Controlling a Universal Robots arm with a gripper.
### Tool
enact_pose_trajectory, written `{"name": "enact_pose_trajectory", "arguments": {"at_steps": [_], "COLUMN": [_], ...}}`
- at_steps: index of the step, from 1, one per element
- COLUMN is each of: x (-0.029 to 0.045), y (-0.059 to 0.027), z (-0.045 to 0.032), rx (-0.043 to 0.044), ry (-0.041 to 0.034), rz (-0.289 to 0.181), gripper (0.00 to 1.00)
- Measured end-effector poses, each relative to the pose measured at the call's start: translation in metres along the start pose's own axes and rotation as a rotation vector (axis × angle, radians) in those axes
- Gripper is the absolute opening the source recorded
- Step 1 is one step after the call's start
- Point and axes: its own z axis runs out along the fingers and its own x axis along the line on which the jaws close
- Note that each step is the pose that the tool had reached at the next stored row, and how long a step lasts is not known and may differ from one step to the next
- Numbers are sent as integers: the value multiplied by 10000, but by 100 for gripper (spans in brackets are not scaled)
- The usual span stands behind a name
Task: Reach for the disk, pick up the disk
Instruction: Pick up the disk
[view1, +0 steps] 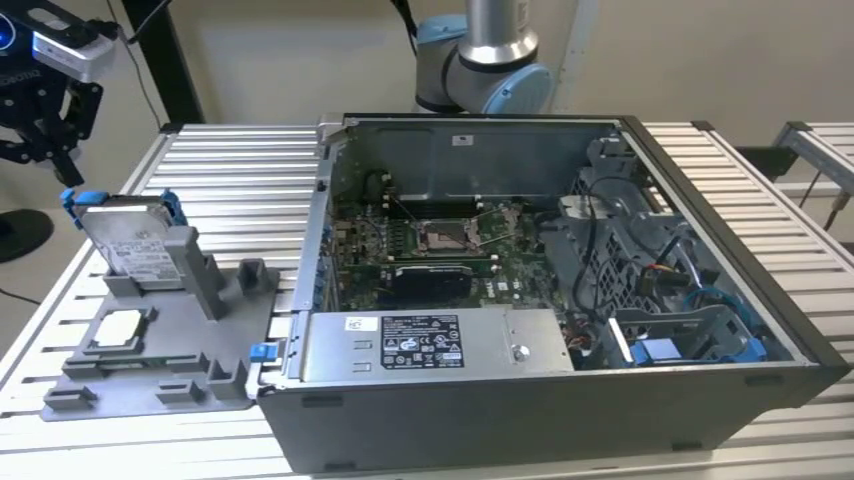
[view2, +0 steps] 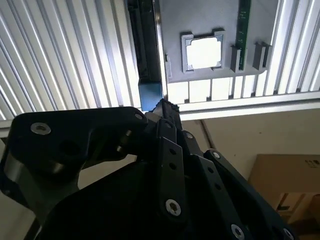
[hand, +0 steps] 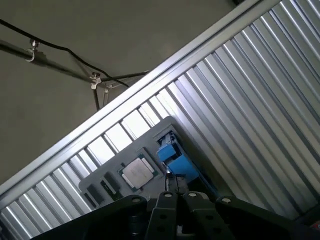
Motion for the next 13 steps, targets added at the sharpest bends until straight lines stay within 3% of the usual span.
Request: {"name": "enact_pose_trajectory", "arguments": {"at_steps": [7, 13], "x": [0, 0], "y": [0, 0], "z": [0, 0], "rx": [1, 14], "ry": [2, 30], "rz": [-60, -570], "gripper": [0, 0]}}
